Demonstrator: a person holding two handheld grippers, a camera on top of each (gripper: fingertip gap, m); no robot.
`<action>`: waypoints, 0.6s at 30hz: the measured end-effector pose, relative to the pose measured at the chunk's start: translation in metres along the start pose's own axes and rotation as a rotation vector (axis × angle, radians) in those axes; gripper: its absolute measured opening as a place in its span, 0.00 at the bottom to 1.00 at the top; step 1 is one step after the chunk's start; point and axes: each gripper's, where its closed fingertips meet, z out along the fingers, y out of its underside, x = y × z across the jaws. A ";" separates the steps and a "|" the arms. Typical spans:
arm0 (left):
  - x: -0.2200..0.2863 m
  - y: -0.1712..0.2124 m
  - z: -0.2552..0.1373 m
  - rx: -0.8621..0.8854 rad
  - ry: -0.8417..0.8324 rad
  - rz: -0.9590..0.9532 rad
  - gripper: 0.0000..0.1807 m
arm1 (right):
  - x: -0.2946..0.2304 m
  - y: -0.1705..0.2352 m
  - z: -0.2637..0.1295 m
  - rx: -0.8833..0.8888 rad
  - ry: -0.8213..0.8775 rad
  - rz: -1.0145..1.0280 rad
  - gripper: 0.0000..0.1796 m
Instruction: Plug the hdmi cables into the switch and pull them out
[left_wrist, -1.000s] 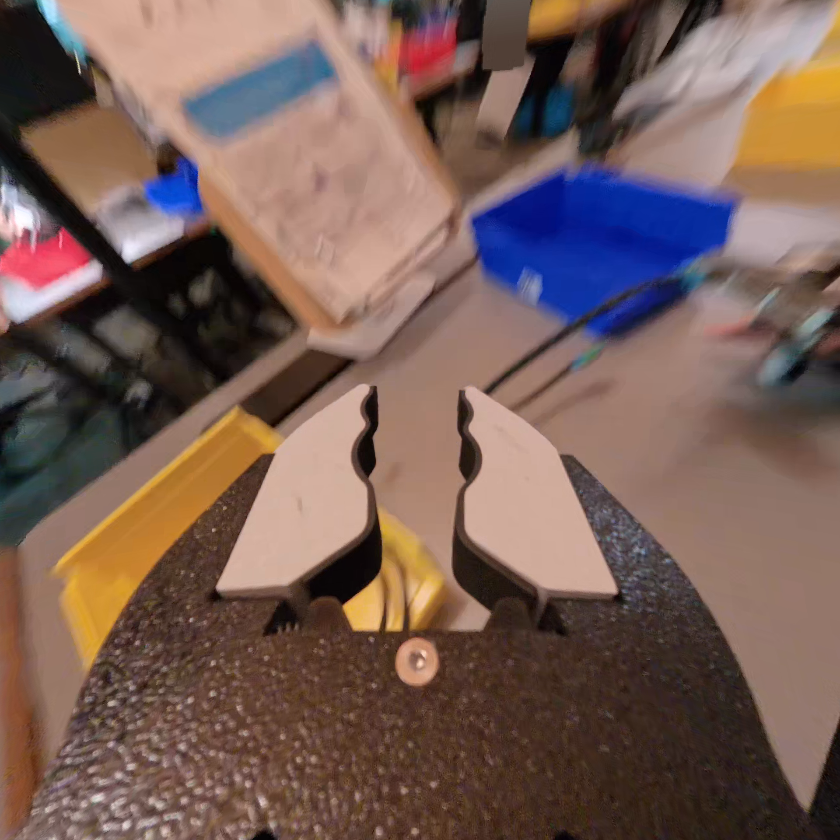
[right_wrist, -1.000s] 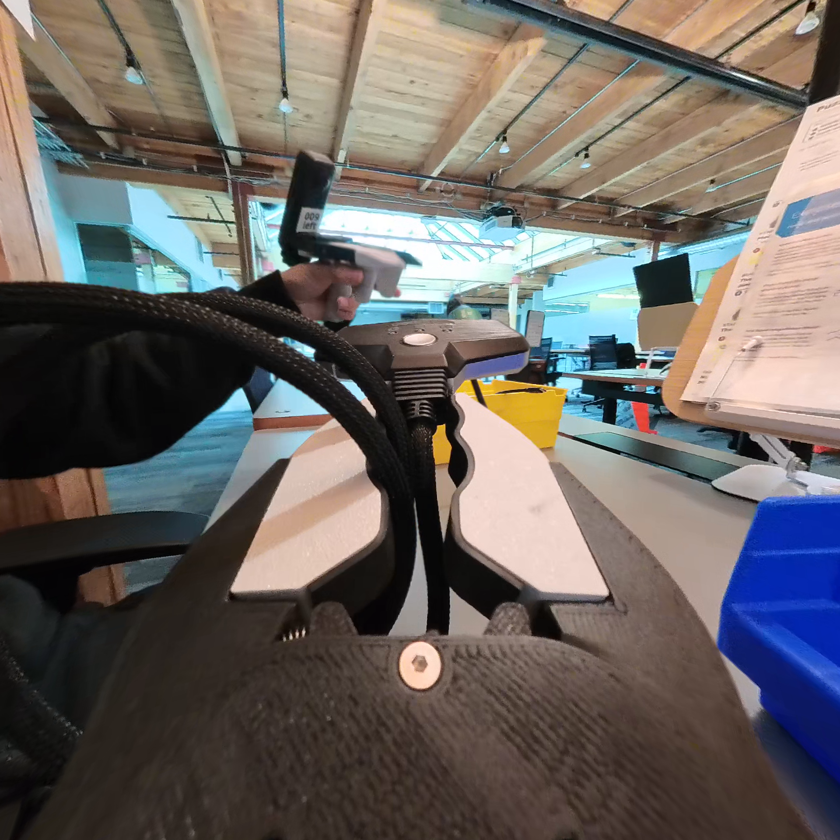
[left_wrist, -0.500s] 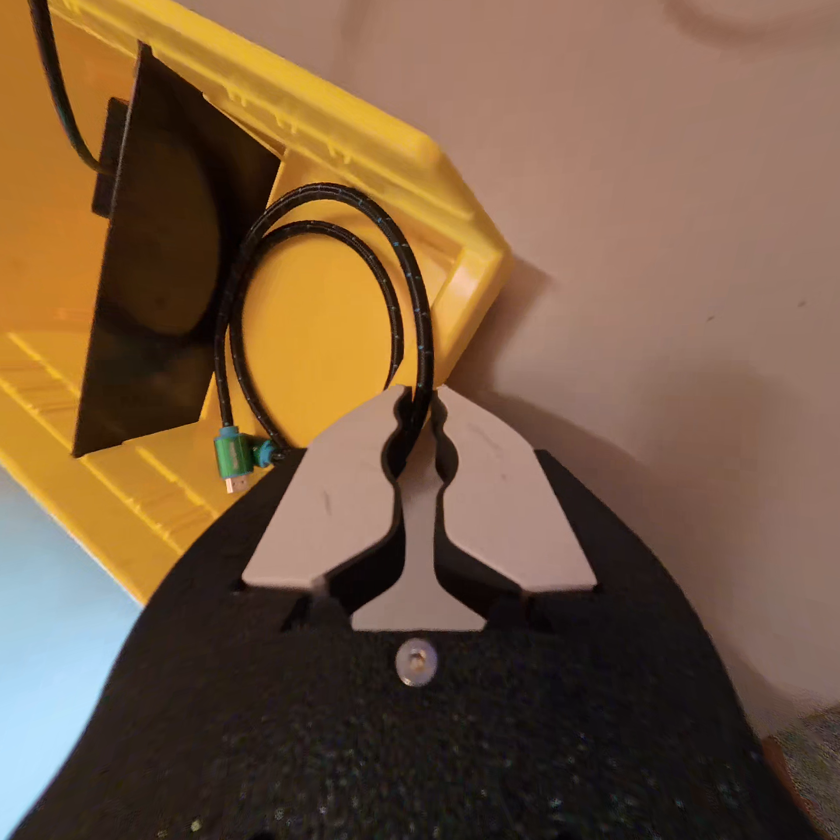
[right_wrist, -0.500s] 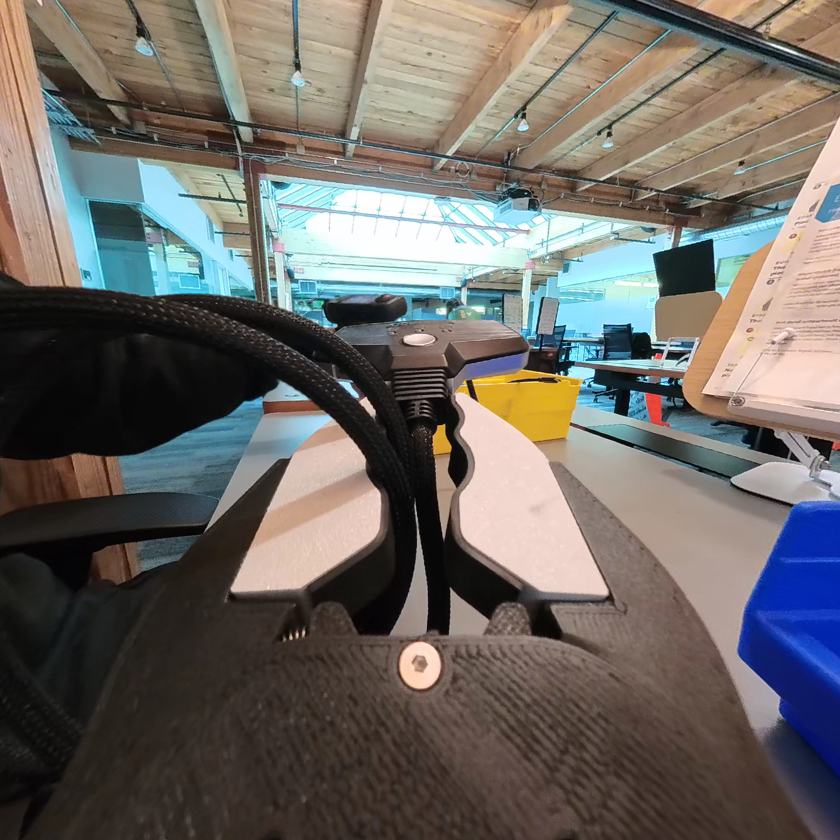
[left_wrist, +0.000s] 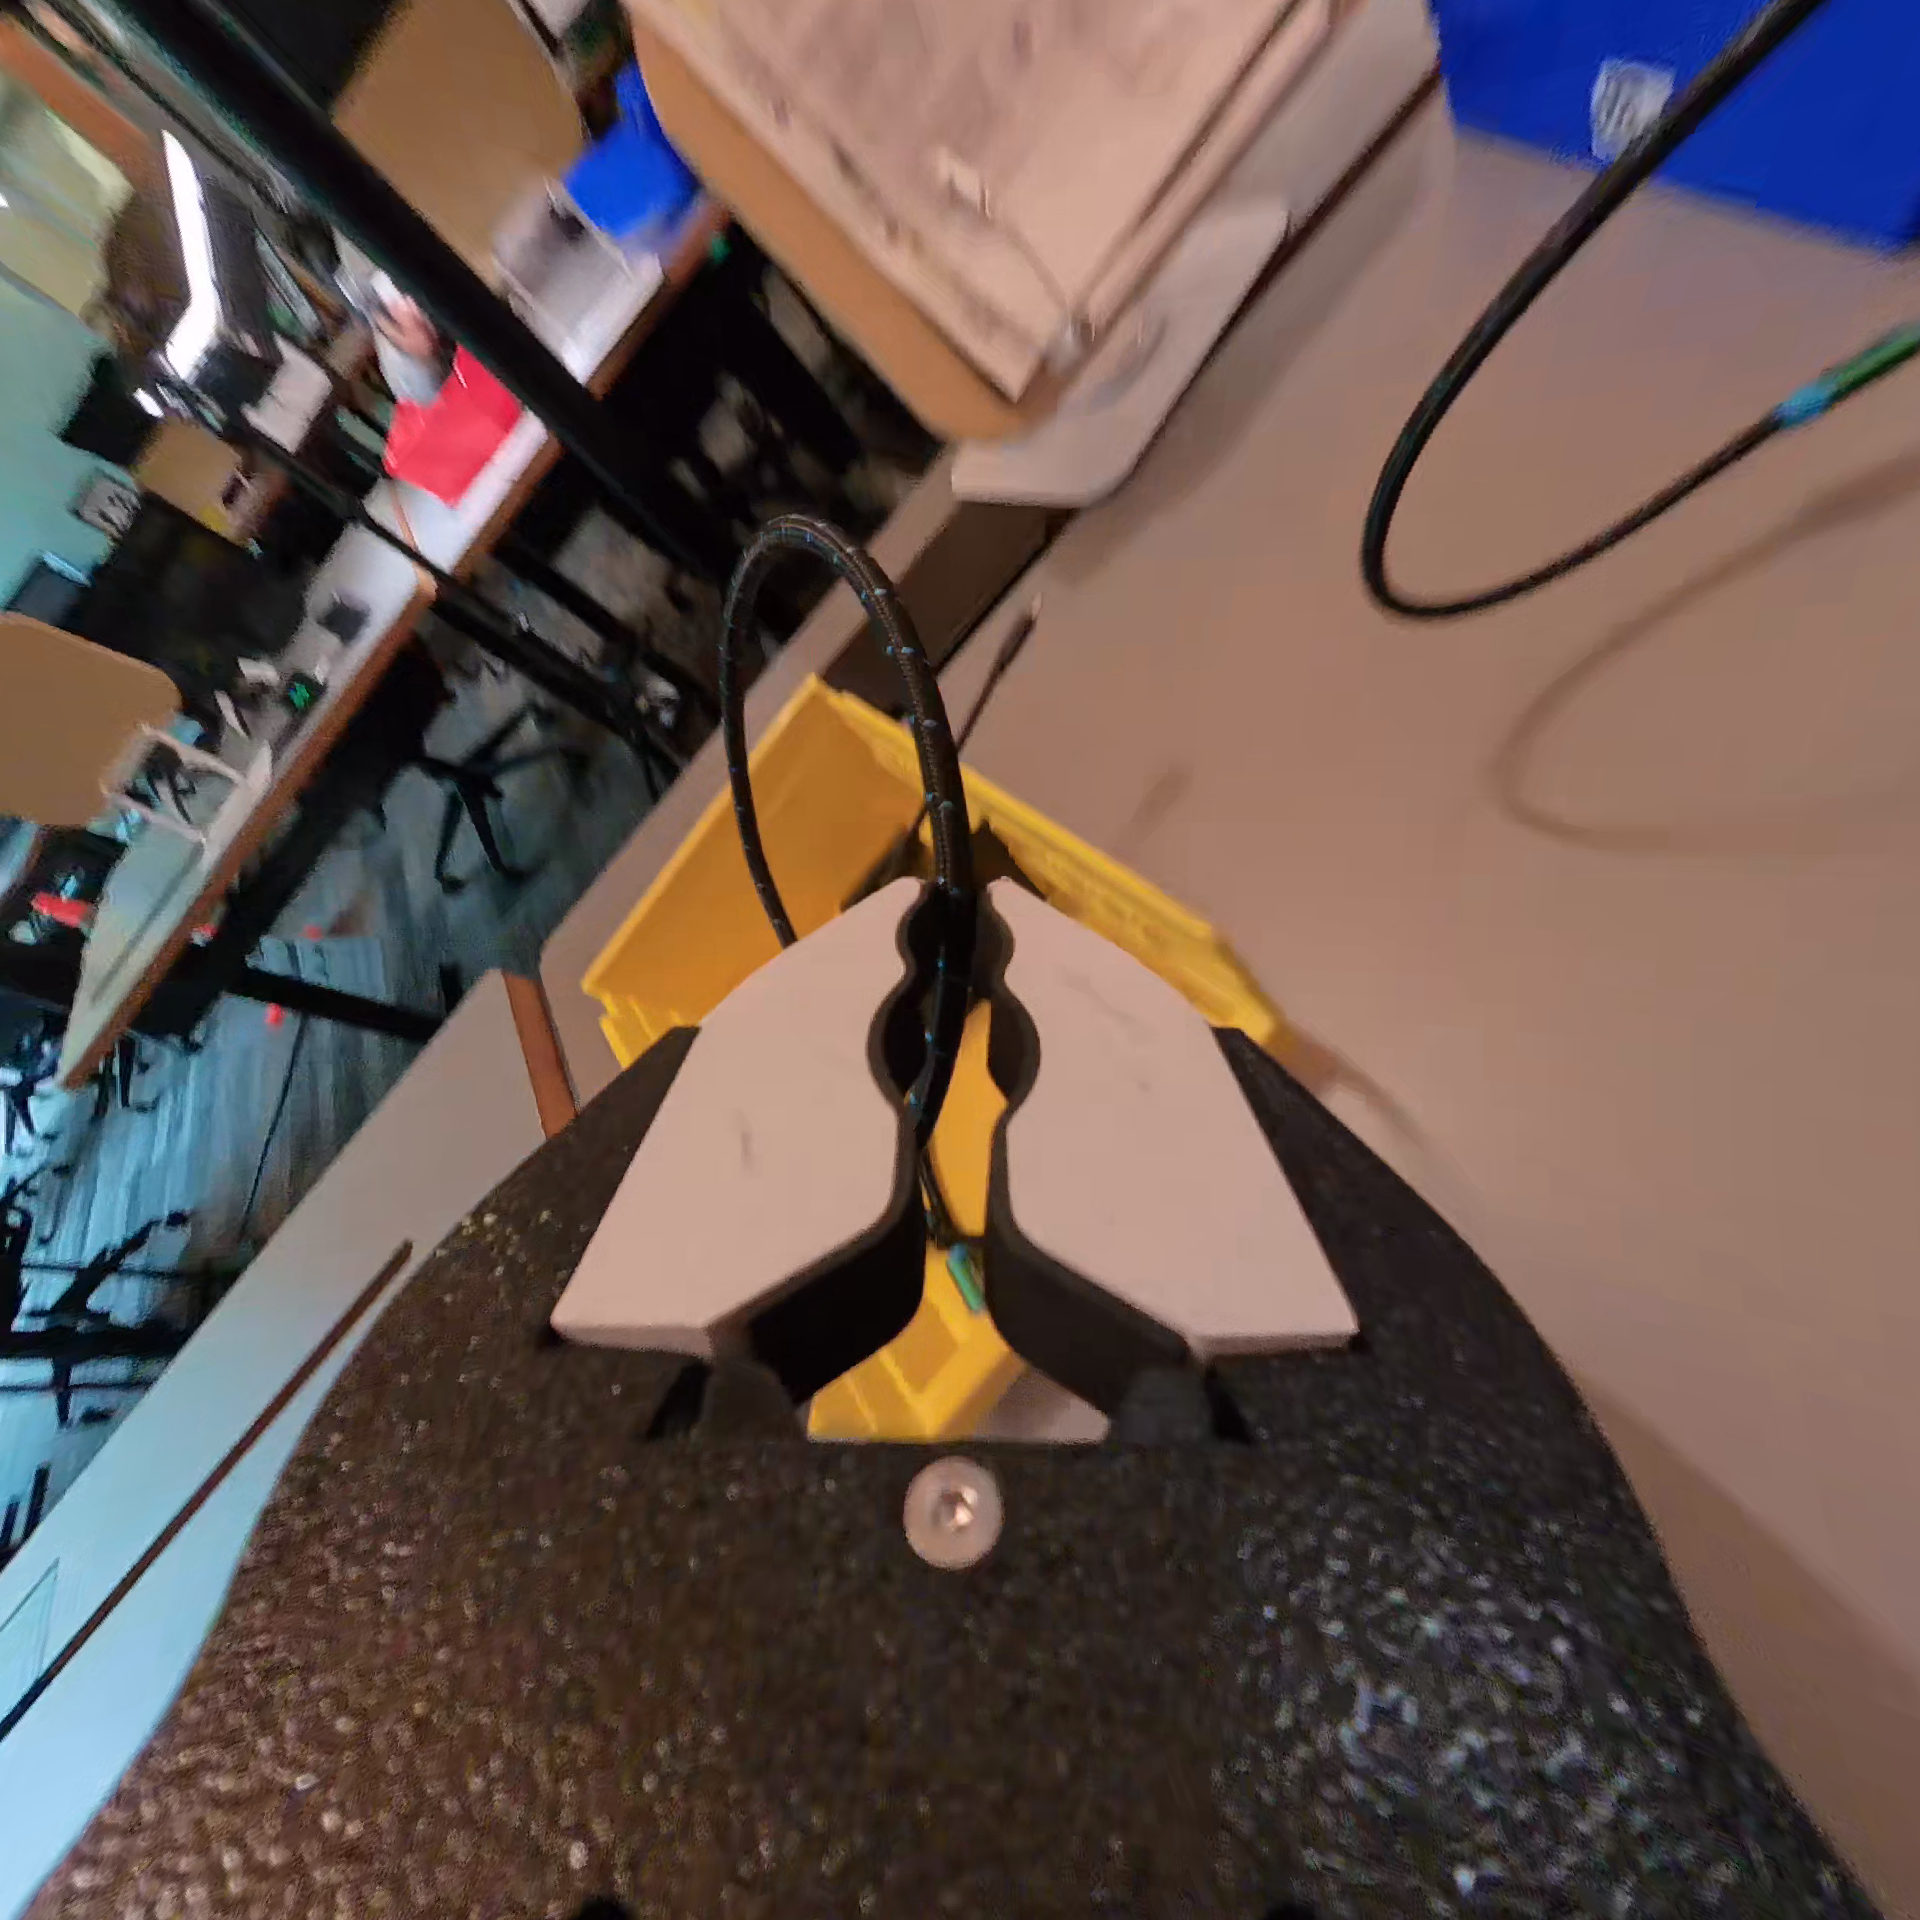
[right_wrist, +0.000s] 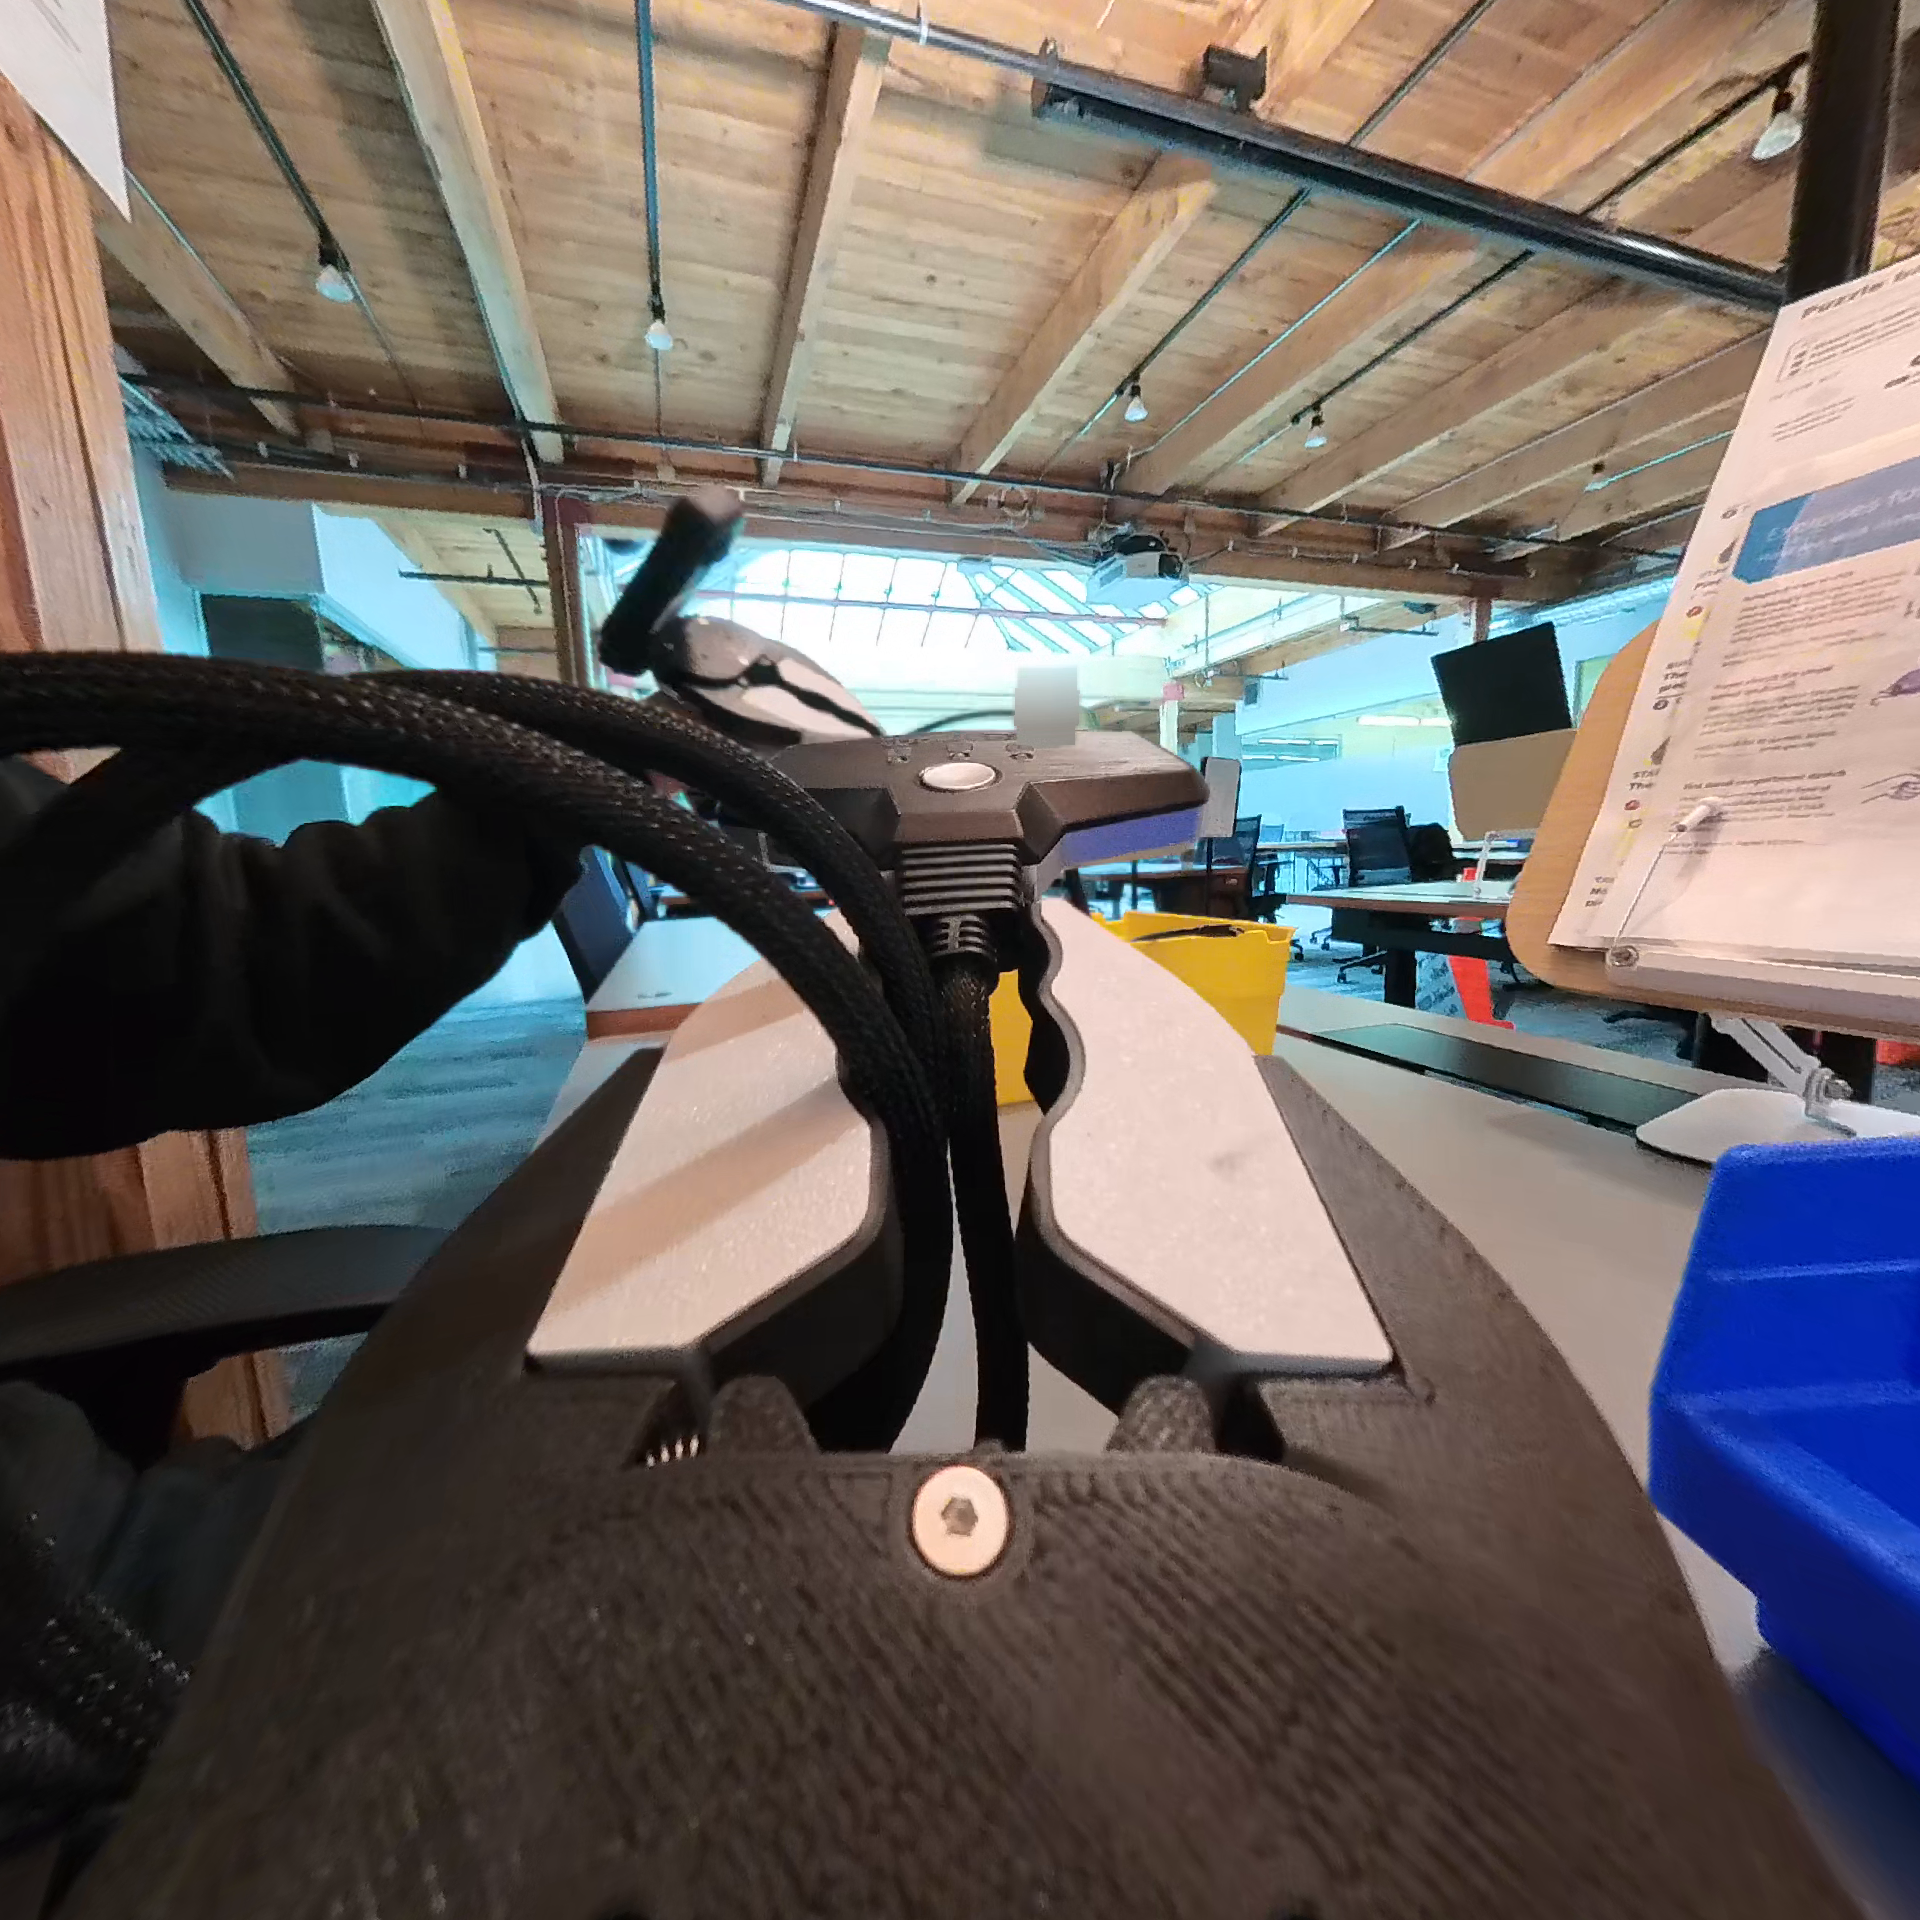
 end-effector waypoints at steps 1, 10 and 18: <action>0.001 -0.014 -0.007 0.051 -0.005 -0.002 0.03 | 0.001 -0.001 0.000 0.006 0.005 -0.001 0.12; 0.108 -0.072 -0.030 0.296 0.309 0.136 0.03 | 0.022 -0.020 -0.017 0.106 0.148 -0.025 0.12; 0.247 -0.024 -0.006 0.411 0.452 0.552 0.04 | 0.033 -0.032 -0.031 0.181 0.224 -0.023 0.12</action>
